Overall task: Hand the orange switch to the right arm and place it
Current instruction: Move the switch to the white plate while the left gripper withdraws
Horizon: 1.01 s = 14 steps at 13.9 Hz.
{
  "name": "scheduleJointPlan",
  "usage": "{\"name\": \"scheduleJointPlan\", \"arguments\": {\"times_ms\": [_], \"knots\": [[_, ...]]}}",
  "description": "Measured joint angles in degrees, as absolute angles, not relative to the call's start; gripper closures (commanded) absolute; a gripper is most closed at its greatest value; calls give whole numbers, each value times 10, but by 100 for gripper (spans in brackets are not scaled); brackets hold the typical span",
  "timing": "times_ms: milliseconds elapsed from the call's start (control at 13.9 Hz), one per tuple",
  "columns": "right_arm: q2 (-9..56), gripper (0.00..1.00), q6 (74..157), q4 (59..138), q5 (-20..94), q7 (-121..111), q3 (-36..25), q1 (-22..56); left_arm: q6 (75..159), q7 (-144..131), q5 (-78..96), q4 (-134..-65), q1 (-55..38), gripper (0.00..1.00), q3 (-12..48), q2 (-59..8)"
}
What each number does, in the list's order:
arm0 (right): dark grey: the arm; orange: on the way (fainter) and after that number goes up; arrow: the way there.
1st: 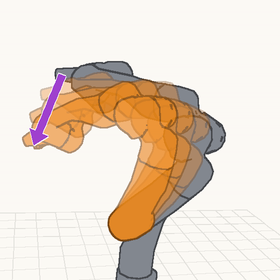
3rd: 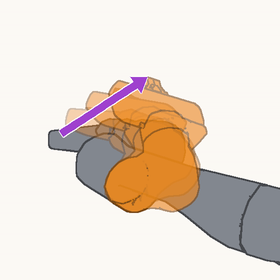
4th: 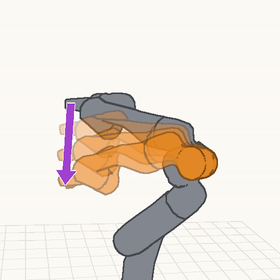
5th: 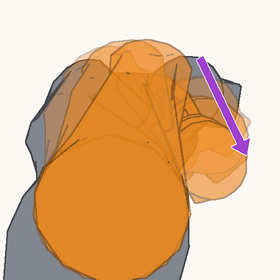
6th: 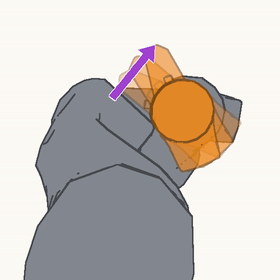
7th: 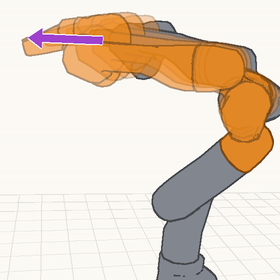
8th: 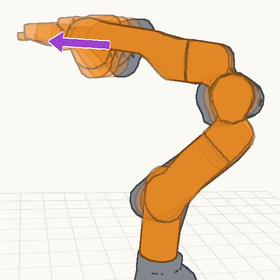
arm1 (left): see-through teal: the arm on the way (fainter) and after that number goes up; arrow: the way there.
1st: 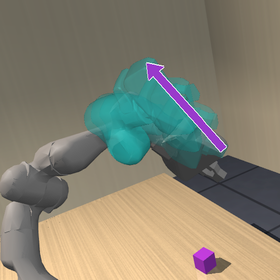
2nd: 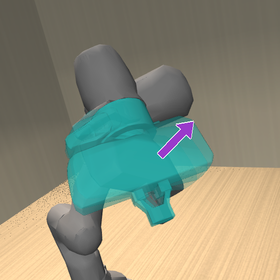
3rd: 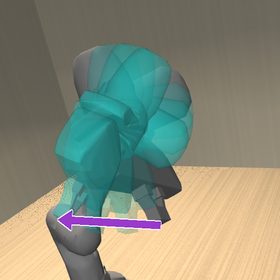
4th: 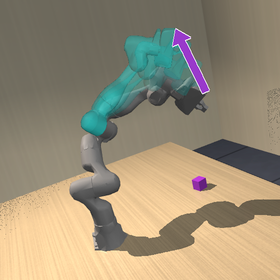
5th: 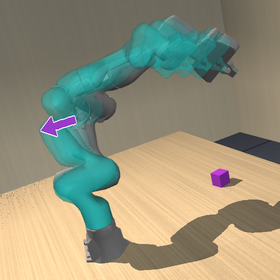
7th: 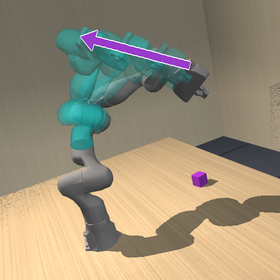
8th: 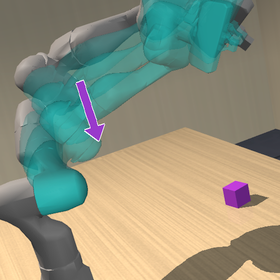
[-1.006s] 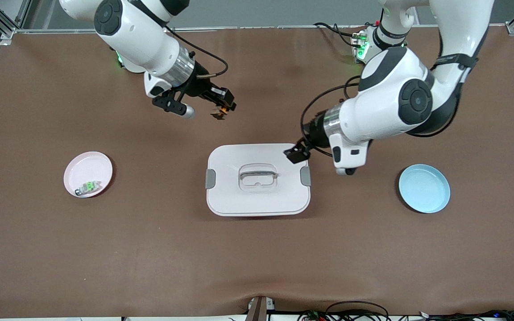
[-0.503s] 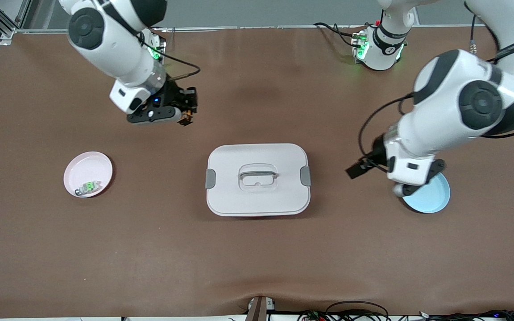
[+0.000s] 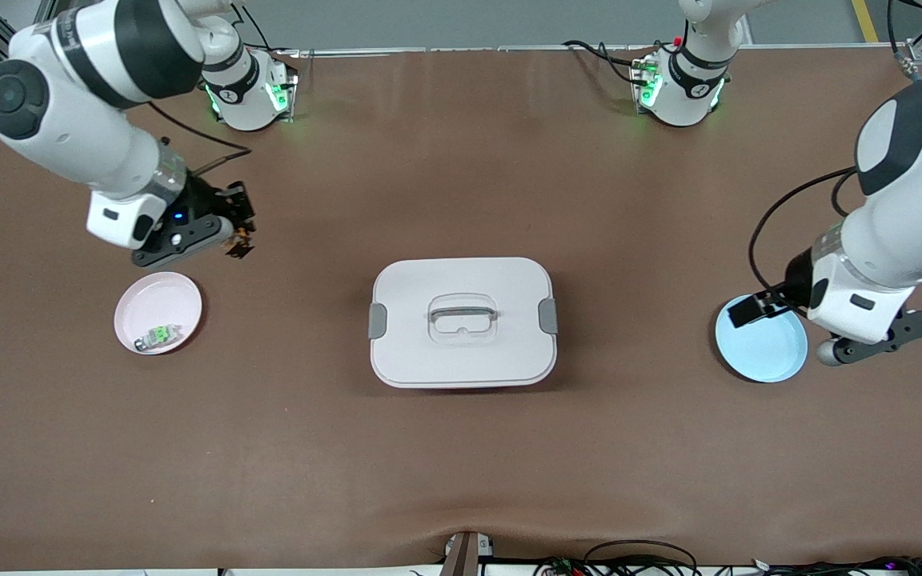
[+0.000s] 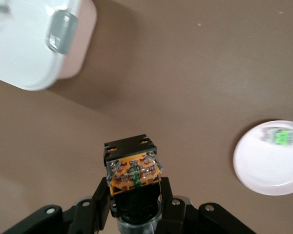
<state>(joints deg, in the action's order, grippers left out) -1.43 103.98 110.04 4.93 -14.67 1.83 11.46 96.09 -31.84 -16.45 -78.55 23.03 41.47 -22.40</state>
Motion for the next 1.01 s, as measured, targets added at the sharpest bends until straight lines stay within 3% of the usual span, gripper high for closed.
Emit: {"name": "scheduleJointPlan", "arguments": {"times_ms": [359,575,1006], "knots": [[-13,90,1085,1129,-14,-322,18,58,941,-231,-169,-784,258,0,416,-200],[-10,90,1157,1180,-25,-426,18,4,931,-191,-166,-784,245,0,397,-161],[32,90,1345,1258,-42,-632,18,-97,902,-78,-45,-802,29,0,91,-72]]}}
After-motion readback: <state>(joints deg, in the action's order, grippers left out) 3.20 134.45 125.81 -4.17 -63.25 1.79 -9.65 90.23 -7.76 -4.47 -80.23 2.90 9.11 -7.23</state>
